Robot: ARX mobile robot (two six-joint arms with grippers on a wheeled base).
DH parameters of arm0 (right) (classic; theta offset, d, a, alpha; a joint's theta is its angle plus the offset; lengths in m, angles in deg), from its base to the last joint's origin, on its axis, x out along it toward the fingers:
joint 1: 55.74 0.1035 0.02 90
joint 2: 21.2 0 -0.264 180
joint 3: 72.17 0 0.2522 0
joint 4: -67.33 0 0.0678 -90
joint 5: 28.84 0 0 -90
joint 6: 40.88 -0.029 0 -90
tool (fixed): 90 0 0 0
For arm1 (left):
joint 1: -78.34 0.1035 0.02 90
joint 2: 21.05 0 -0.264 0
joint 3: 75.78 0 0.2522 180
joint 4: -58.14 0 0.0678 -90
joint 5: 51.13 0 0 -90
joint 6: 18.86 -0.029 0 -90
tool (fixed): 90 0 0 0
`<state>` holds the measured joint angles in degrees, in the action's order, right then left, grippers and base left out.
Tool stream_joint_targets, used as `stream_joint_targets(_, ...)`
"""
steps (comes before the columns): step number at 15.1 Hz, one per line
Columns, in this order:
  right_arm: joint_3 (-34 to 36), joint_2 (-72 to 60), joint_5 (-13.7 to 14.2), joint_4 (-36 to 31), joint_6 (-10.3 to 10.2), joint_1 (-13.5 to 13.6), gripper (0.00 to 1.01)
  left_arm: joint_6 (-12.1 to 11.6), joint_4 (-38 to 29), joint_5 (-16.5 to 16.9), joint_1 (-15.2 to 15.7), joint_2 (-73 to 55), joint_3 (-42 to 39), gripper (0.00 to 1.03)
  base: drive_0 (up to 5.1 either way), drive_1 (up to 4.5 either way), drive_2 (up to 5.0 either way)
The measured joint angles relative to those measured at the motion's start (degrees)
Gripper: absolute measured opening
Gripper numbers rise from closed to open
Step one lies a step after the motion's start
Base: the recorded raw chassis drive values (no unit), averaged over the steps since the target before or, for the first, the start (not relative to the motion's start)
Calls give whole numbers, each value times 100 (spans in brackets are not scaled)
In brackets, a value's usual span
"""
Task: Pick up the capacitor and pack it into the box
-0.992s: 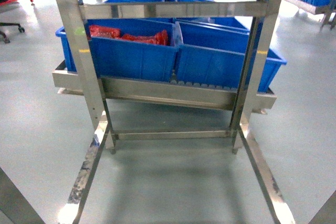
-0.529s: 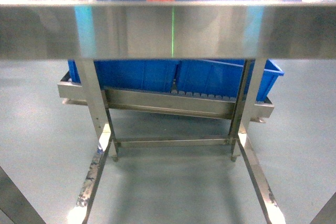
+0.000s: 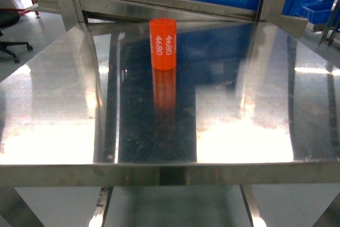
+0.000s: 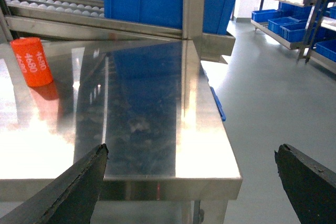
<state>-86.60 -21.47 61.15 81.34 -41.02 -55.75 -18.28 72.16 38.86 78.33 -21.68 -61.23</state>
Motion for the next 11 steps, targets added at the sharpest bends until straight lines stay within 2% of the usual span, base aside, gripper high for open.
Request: stream_joint_targets(11,0,0,2,7,0,0,98,-2,2,2,0,0,0,98,0,0,0)
